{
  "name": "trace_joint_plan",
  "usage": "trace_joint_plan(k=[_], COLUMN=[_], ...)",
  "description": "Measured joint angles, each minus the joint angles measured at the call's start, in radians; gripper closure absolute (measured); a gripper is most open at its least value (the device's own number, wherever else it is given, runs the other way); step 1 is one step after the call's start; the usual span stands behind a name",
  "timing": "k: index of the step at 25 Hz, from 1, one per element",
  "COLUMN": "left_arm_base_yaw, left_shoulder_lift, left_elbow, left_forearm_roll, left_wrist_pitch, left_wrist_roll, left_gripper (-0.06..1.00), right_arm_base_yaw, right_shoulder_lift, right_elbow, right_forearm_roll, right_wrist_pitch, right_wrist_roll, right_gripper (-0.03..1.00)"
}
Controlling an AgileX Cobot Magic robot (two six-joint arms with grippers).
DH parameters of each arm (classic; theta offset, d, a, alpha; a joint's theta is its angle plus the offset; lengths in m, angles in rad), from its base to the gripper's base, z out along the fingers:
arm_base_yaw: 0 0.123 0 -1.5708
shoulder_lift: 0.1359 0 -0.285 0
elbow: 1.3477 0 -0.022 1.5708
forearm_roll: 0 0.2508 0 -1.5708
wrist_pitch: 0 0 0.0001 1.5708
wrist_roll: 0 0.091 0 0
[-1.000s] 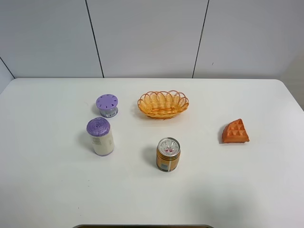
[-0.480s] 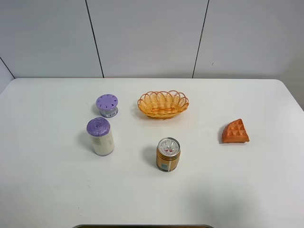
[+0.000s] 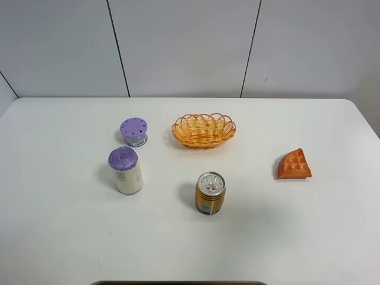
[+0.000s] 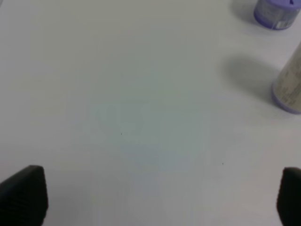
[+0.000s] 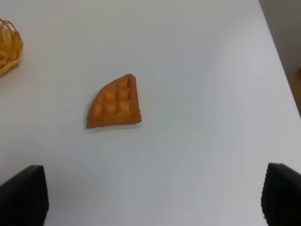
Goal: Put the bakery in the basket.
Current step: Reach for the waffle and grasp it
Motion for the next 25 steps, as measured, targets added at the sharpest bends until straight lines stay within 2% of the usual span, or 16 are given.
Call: trace_joint_plan(k=[7,18,22,25], left_arm_base_yaw=[0.000,0.000,0.000,0.000], left_shoulder_lift=[0.000,0.000,0.000,0.000], left_elbow=[0.000,0.000,0.000,0.000], left_forearm_roll=[0.000,0.000,0.000,0.000], left_wrist_pitch=[0.000,0.000,0.000,0.000], left_wrist_roll=[0.000,0.000,0.000,0.000], left_gripper=[-0.05,-0.05,-0.05,-0.05], right_arm_base_yaw=[0.000,0.000,0.000,0.000], right_shoulder_lift=[0.333,0.733,0.845,0.928], right_elbow=[-0.149,-0.278,-0.290,-0.295], right_forearm_roll=[0.050,0.082,0.083,0.083], right_wrist_pitch=[0.019,0.014,-0.029,-0.073], right_wrist_roll=[-0.017,-0.094,-0.097,-0.097], right_gripper=[0.08,0.08,0.07,0.02])
